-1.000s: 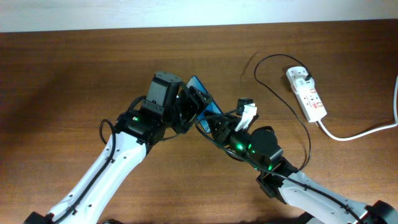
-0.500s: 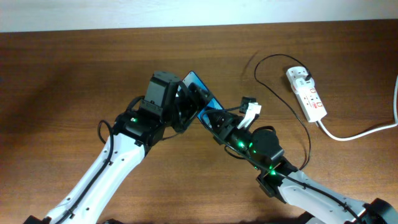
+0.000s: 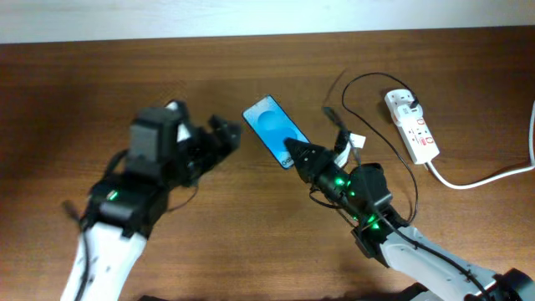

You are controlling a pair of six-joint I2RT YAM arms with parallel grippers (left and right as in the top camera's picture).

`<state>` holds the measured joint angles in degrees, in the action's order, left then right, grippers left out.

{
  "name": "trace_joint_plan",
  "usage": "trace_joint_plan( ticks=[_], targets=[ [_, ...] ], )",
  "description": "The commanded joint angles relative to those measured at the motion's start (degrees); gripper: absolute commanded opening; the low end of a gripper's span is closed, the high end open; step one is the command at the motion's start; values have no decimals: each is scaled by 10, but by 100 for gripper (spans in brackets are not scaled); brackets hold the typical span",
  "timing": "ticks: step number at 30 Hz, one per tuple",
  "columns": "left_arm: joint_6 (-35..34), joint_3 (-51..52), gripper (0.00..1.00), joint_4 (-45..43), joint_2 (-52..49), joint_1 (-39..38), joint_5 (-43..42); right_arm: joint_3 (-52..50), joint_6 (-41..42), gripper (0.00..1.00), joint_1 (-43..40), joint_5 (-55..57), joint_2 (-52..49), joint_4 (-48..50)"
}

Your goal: Plug charger to phone and switch on socket

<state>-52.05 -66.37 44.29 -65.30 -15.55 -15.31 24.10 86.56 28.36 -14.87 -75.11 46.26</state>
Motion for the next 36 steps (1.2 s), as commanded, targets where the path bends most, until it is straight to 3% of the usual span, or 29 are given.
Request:
trace_joint_plan(
  ticks=[1,6,9,11,16,20,27,31,36],
  targets=[
    [80,-4,99,64,79,34,46,7,71,4,-10,-95,9,0],
    [82,-4,99,210,252,49,141,7,140,4,-10,-241,9,15],
    [66,-4,99,250,270,49,124,7,236,4,-10,-294,9,15],
    [3,3,99,245,264,49,116,7,270,4,-10,-320,9,15],
    [-73,64,99,168,233,49,47,7,325,4,-10,-330,9,15],
    [-189,97,100,146,166,49,-21,7,325,4,-10,-330,8,6],
    [-209,97,98,45,31,47,-167,7,287,4,-10,-314,7,-55],
    [-246,97,96,9,5,17,-168,7,288,4,-9,-305,7,-46],
    [-311,98,77,-47,5,-13,-129,7,289,4,40,-237,7,11]
  ],
)
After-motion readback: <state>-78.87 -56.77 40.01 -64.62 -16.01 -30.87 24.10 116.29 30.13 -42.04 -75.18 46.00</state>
